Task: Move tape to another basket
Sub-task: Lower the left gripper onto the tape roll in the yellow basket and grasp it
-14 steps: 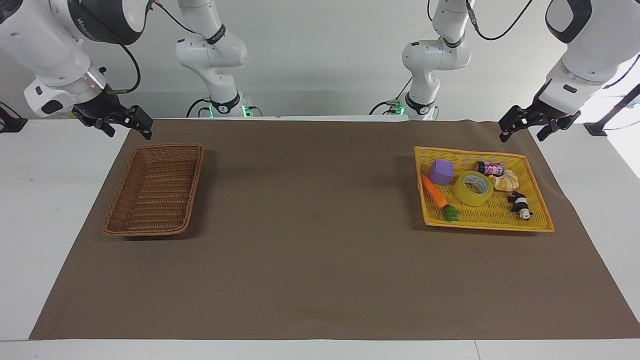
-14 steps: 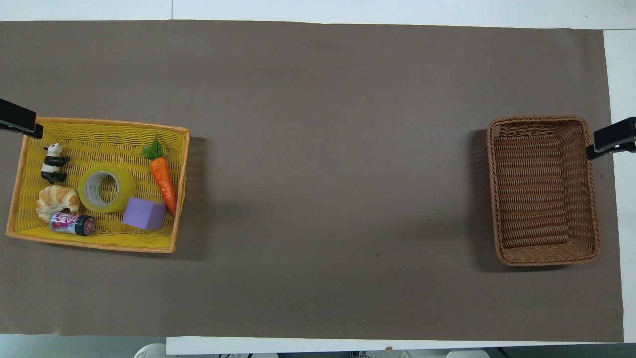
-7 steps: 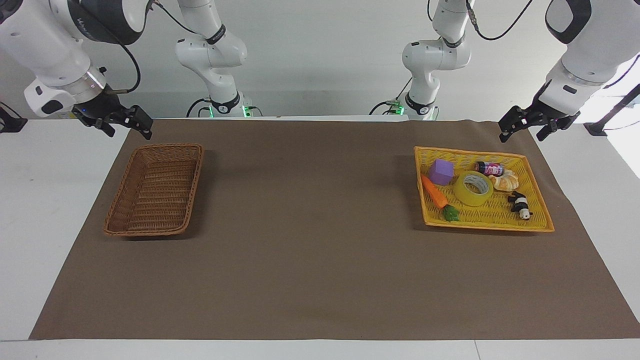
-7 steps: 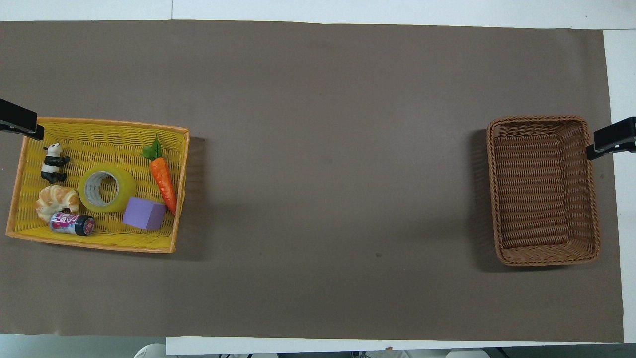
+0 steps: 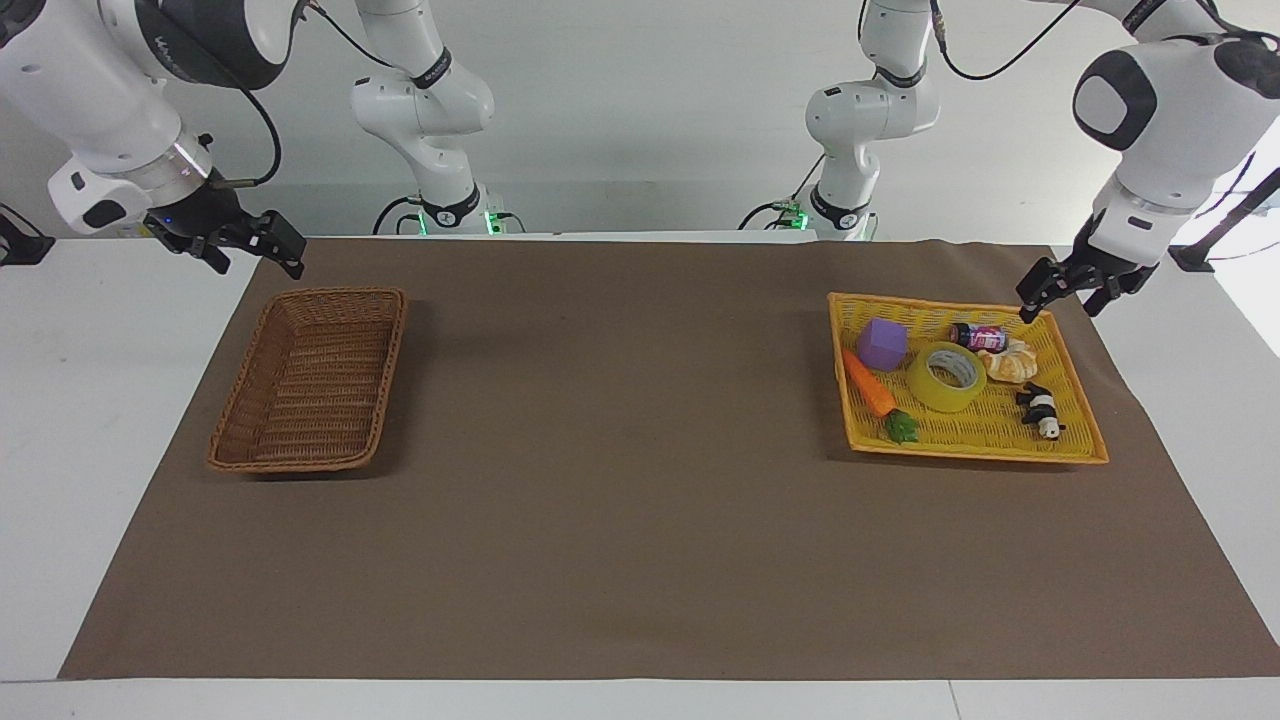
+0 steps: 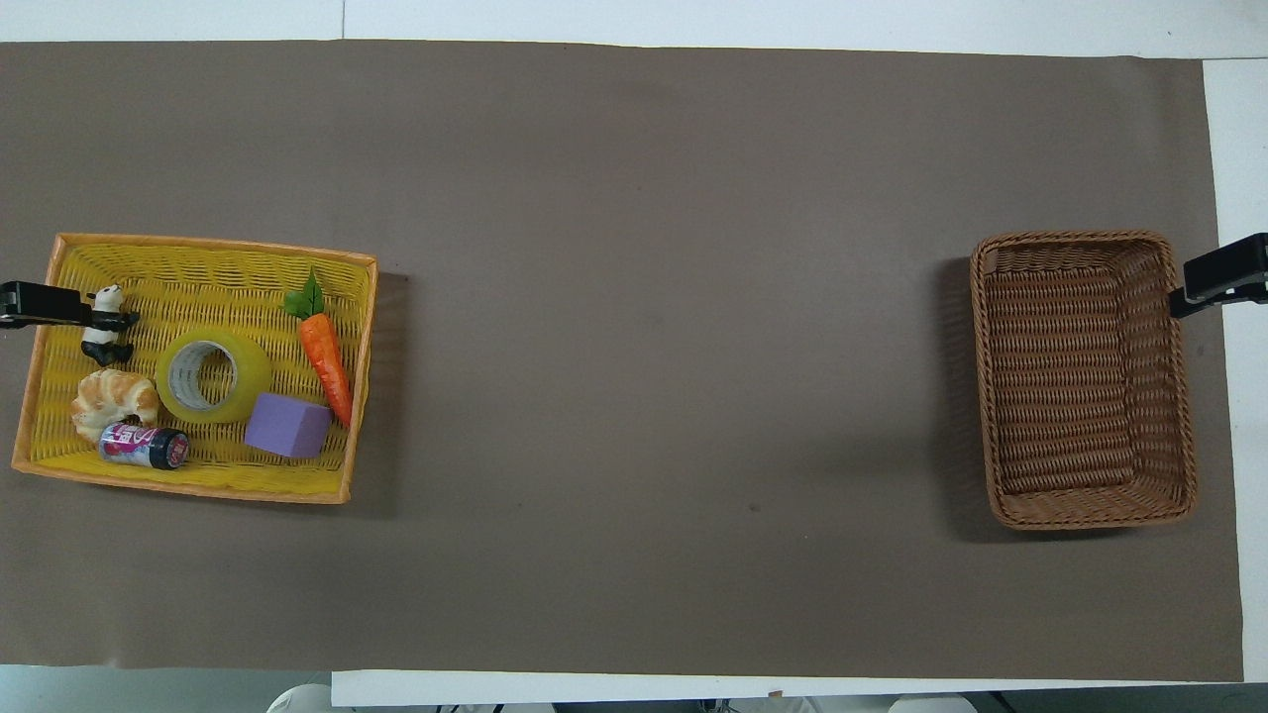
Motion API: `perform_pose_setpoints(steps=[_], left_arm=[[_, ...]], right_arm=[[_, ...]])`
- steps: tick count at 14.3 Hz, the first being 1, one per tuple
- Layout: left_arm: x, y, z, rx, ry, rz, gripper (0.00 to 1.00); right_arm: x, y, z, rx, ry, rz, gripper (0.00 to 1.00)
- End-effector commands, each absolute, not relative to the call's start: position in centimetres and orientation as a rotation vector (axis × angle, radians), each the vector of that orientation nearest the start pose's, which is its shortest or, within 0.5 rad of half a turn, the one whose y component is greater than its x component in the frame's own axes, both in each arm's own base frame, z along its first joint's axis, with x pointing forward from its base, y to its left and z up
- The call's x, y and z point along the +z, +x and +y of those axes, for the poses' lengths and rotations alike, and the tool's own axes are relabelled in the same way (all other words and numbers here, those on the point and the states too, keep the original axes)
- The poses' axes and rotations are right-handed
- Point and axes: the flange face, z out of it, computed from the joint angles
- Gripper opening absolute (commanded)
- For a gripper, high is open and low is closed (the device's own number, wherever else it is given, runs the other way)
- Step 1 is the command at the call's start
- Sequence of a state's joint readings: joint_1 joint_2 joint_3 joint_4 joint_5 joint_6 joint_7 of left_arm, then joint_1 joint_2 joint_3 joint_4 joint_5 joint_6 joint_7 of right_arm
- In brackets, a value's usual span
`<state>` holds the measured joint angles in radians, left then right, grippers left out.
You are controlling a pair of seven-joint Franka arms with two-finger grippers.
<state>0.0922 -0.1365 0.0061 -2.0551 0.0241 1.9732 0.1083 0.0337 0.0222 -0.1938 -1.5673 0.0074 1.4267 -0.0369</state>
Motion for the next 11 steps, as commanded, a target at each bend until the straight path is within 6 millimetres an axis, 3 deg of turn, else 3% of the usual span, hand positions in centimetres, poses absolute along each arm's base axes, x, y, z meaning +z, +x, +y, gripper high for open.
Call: perform_pose_setpoints(steps=[1, 3, 7, 9, 11], left_arm=[[45.2, 50.2, 5.6, -0.101, -3.102, 0.057, 0.99], [42.4, 50.1, 5.6, -0.115, -3.102, 0.053, 0.99], [40.4, 50.0, 5.9, -0.152, -3.101, 0.024, 0.99], [38.6, 48.9, 5.9, -0.097, -3.107, 0.037, 0.99], [37.1, 48.0, 5.6, -0.053, -3.112, 0.042, 0.91]], right_arm=[[60.4, 53.1, -8.5, 0.242, -3.109, 0.162, 1.0], [60.4, 53.1, -8.5, 0.242, -3.108, 0.162, 1.0], [60.4, 53.1, -8.5, 0.242, -3.109, 0.162, 1.0], [60.4, 53.1, -8.5, 0.242, -3.109, 0.162, 1.0], [60.4, 53.1, -8.5, 0.242, -3.108, 0.162, 1.0]])
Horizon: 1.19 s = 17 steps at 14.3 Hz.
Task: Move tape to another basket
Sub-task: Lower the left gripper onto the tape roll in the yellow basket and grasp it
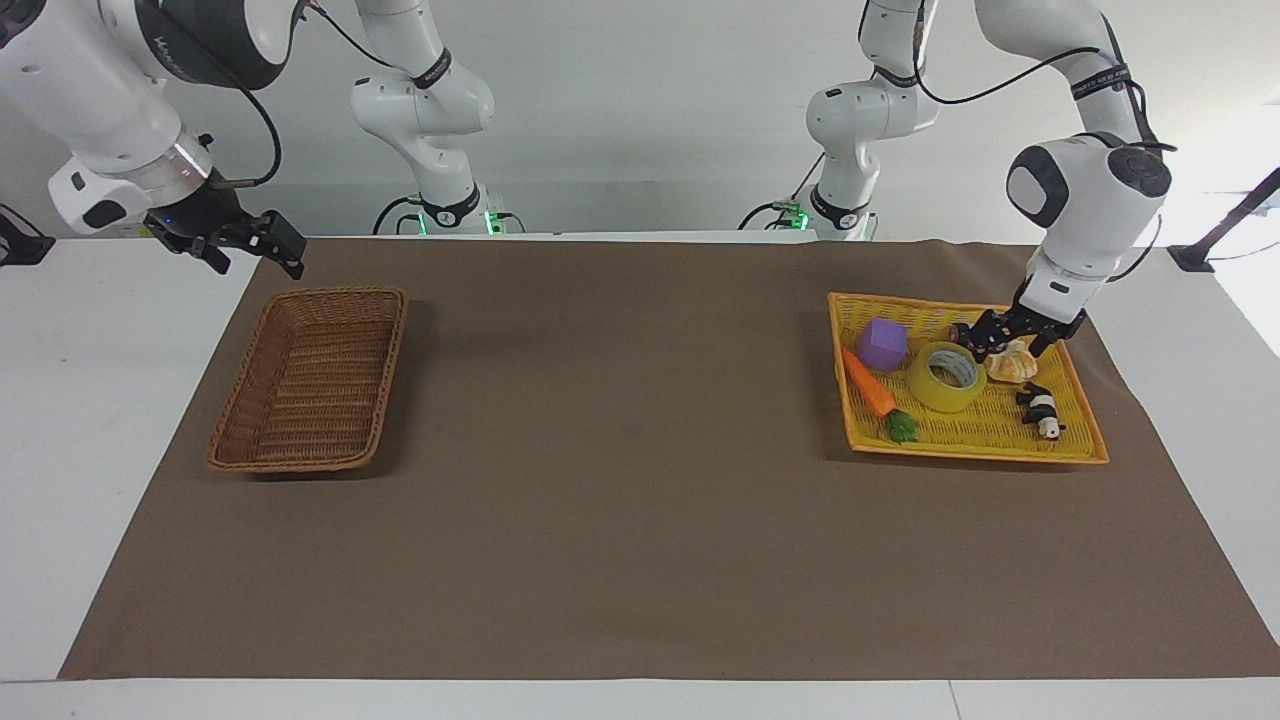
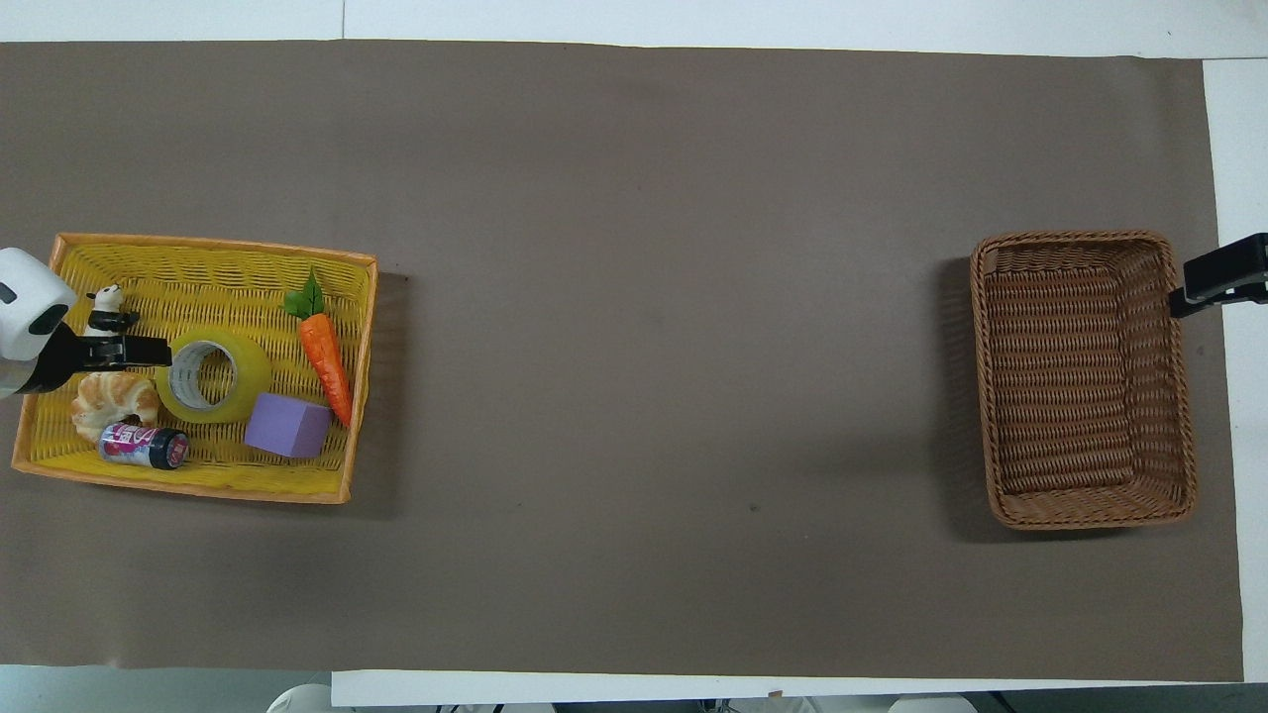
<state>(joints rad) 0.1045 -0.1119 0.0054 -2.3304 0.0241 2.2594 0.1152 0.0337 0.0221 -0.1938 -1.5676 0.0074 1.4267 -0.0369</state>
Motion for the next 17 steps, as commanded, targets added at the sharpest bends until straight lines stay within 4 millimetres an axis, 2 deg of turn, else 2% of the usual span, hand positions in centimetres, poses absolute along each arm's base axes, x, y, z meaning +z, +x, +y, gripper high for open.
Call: perform_pose_setpoints(steps=[1, 2, 3, 9, 12, 14, 16, 17], left_arm=[[36.5, 47.6, 5.5, -0.031, -3.114, 0.045, 0.84], [35.8, 47.1, 5.5, -0.005, -3.116, 0.043, 0.73], [35.4, 47.0, 5.6, 0.002, -3.117, 0.041, 0.68], [33.4, 48.0, 5.4, -0.05, -3.114, 0.063, 0.6], [33.4, 48.1, 5.2, -0.067, -3.113, 0.068, 0.53], [33.0, 48.0, 5.2, -0.055, -3.114, 0.07, 0.52], [31.1, 48.0, 5.0, -0.004, -3.119, 0.078, 0.52], [30.9, 47.8, 4.9, 0.008, -3.12, 0.081, 0.52]], right_arm=[[60.4, 53.1, -8.5, 0.242, -3.108, 0.162, 1.0], [60.4, 53.1, -8.5, 0.242, -3.108, 0.162, 1.0], [60.4, 53.1, -8.5, 0.242, -3.108, 0.162, 1.0], [60.4, 53.1, -8.5, 0.242, -3.108, 0.162, 1.0], [60.4, 53.1, -8.5, 0.242, -3.108, 0.162, 1.0], [60.4, 53.1, -8.5, 0.242, -3.108, 0.162, 1.0], [60.4, 53.1, -8.5, 0.242, -3.109, 0.162, 1.0], [60.4, 53.1, -8.5, 0.242, -3.108, 0.162, 1.0]])
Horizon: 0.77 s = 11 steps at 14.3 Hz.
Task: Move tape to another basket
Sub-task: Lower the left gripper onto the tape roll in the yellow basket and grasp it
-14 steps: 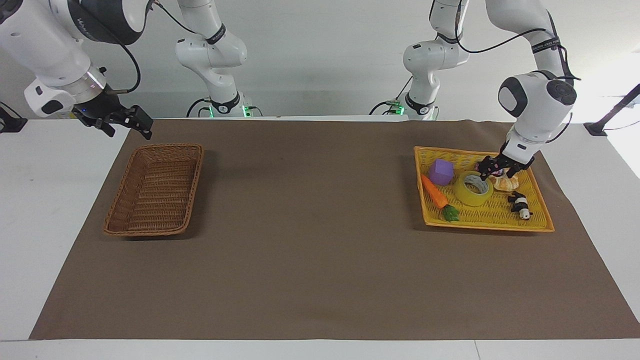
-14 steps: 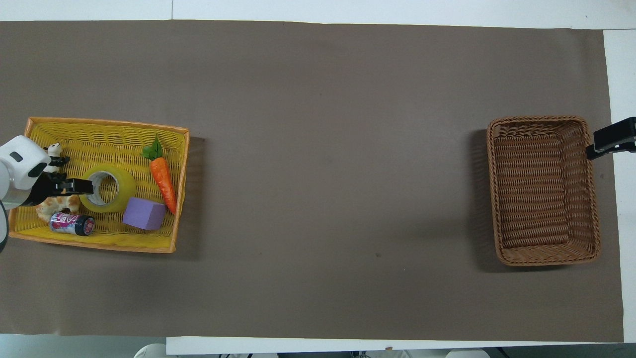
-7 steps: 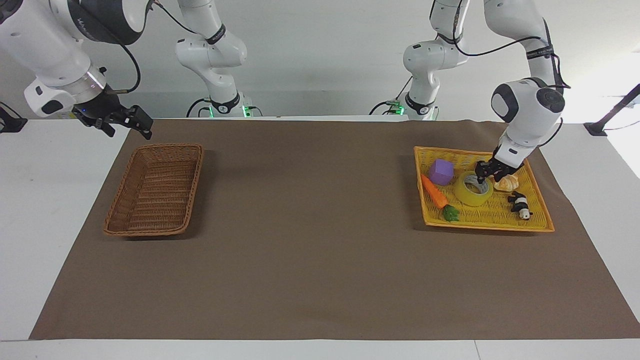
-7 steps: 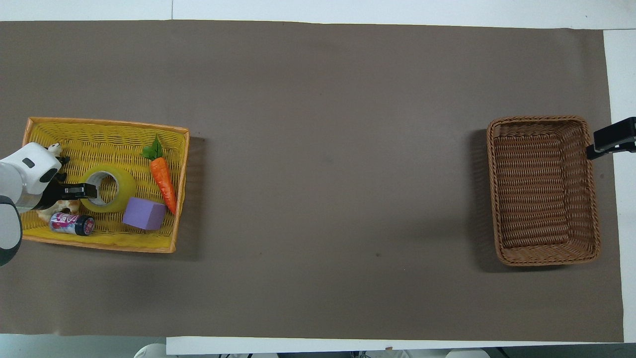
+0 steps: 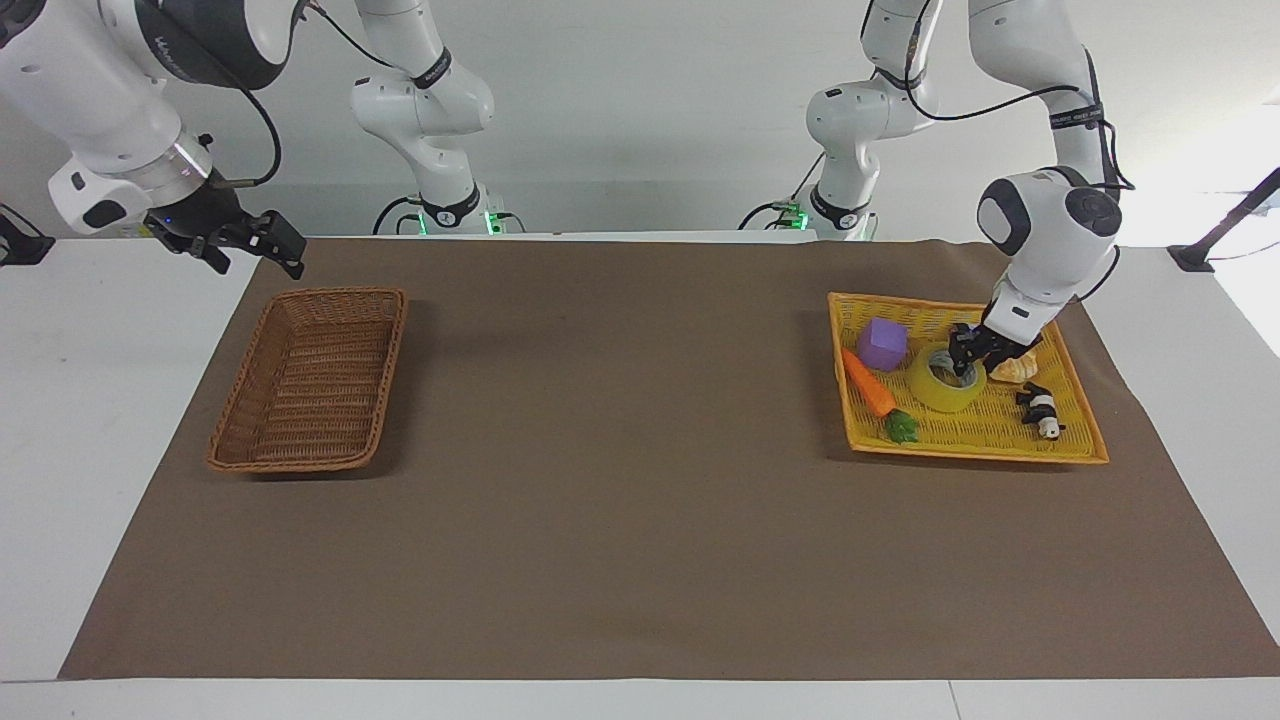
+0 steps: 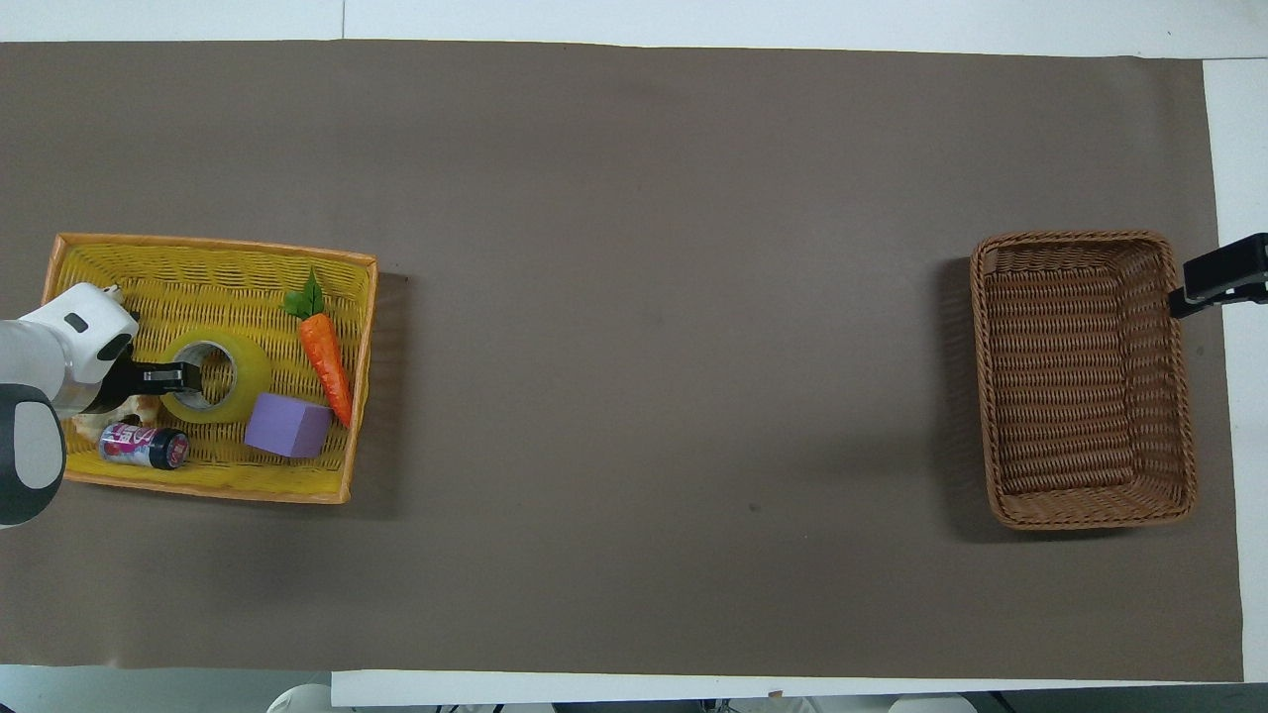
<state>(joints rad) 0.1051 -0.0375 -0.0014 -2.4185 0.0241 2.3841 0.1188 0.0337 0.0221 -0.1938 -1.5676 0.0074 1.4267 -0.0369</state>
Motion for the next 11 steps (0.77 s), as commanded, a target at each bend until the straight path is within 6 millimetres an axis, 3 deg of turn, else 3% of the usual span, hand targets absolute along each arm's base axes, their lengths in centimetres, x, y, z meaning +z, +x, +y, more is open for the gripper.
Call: perform_pose_setpoints(steps=[1, 3, 4, 5, 6, 9, 11], left_arm=[[30.5, 47.7, 4.8, 0.02, -3.121, 0.083, 0.51], [29.7, 47.4, 4.8, 0.054, -3.123, 0.098, 0.46], [29.6, 47.4, 4.8, 0.054, -3.121, 0.153, 0.39], [29.7, 47.5, 4.8, 0.055, -3.12, 0.184, 0.13], [29.9, 47.7, 5.1, 0.052, -3.119, 0.186, 0.0], [32.3, 50.1, 5.9, 0.047, -3.112, 0.274, 0.0], [35.7, 52.4, 6.0, 0.064, -3.112, 0.271, 0.0]], right_arm=[[60.4, 53.1, -8.5, 0.242, -3.109, 0.162, 1.0], [60.4, 53.1, -8.5, 0.242, -3.109, 0.162, 1.0], [60.4, 53.1, -8.5, 0.242, -3.108, 0.162, 1.0], [60.4, 53.1, -8.5, 0.242, -3.109, 0.162, 1.0], [60.4, 53.1, -8.5, 0.242, -3.108, 0.162, 1.0], [60.4, 53.1, -8.5, 0.242, -3.109, 0.162, 1.0], [60.4, 53.1, -8.5, 0.242, -3.108, 0.162, 1.0]])
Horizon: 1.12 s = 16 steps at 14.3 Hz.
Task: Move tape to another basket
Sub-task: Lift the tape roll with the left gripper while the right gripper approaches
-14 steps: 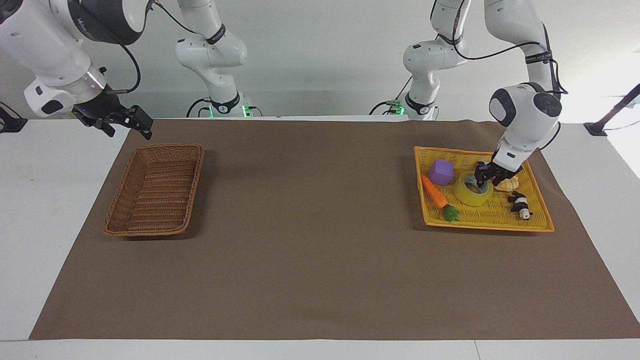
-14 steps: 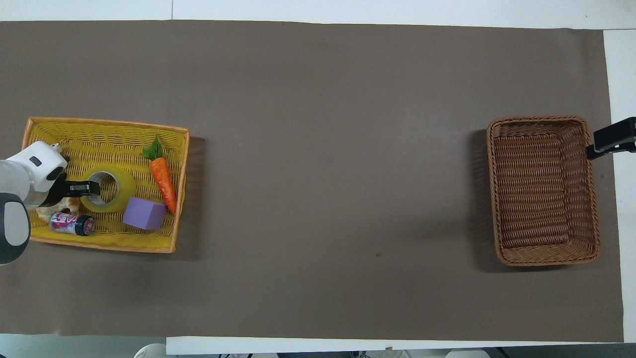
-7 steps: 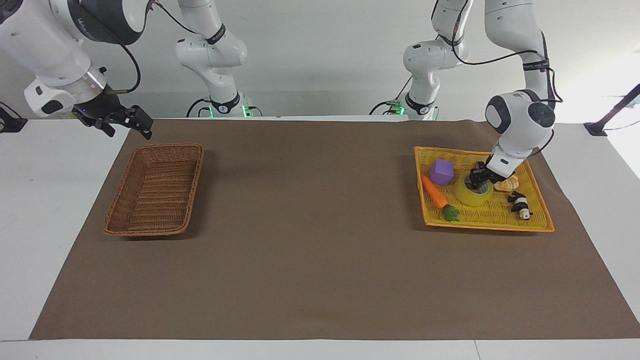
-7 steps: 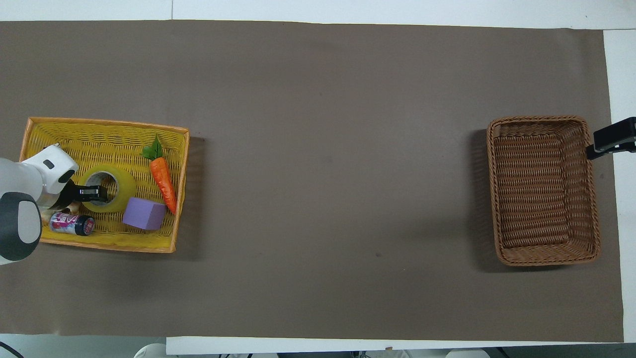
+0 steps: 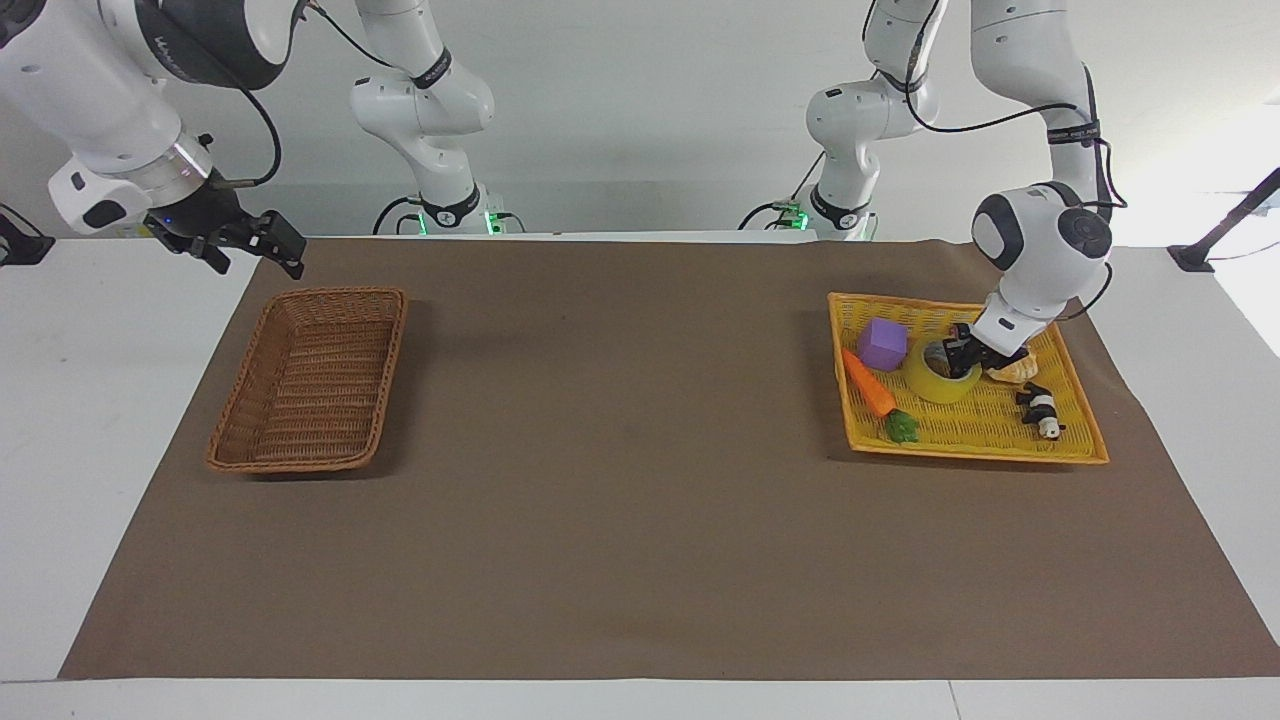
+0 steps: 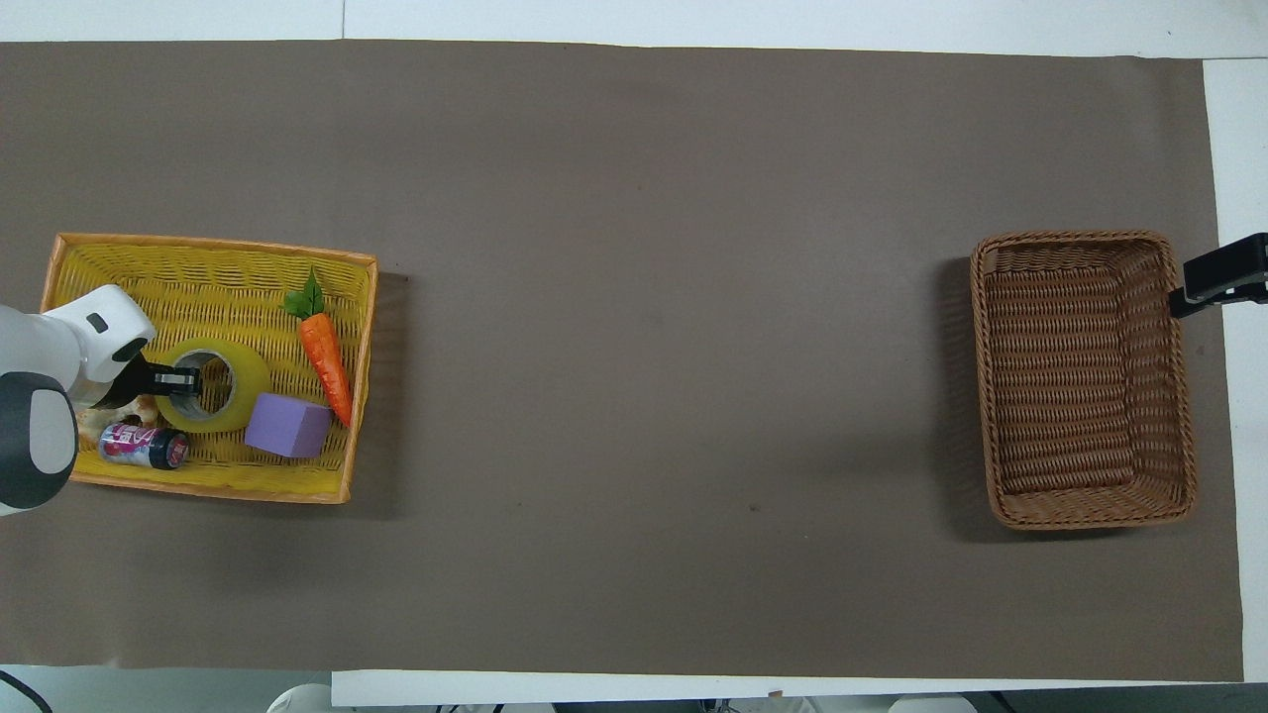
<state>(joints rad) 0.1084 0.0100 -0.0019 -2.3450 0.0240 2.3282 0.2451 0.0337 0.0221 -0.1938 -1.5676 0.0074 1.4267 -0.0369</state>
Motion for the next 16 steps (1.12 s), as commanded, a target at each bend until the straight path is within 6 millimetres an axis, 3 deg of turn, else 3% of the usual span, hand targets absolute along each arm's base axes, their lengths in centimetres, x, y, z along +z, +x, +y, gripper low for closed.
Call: perform_pose_setpoints(steps=[1, 2, 4, 6, 8, 12, 16], left_arm=[[37.5, 53.9, 5.5, 0.055, -3.116, 0.271, 0.0], [39.7, 55.3, 4.9, 0.056, -3.121, 0.28, 0.0], [43.0, 57.8, 0.5, 0.048, -3.158, 0.32, 0.0], [44.8, 58.5, -4.5, 0.058, -3.232, 0.237, 0.0], [45.6, 58.4, -10.0, 0.022, -3.307, 0.155, 0.0], [47.3, 57.3, -18.9, 0.061, -3.358, 0.004, 0.0], [47.7, 54.8, -25.6, 0.079, -3.358, 0.088, 0.0]], right_arm=[[60.4, 53.1, -8.5, 0.242, -3.108, 0.162, 1.0], [60.4, 53.1, -8.5, 0.242, -3.108, 0.162, 1.0], [60.4, 53.1, -8.5, 0.242, -3.108, 0.162, 1.0], [60.4, 53.1, -8.5, 0.242, -3.109, 0.162, 1.0], [60.4, 53.1, -8.5, 0.242, -3.108, 0.162, 1.0], [60.4, 53.1, -8.5, 0.242, -3.108, 0.164, 1.0], [60.4, 53.1, -8.5, 0.242, -3.109, 0.162, 1.0]])
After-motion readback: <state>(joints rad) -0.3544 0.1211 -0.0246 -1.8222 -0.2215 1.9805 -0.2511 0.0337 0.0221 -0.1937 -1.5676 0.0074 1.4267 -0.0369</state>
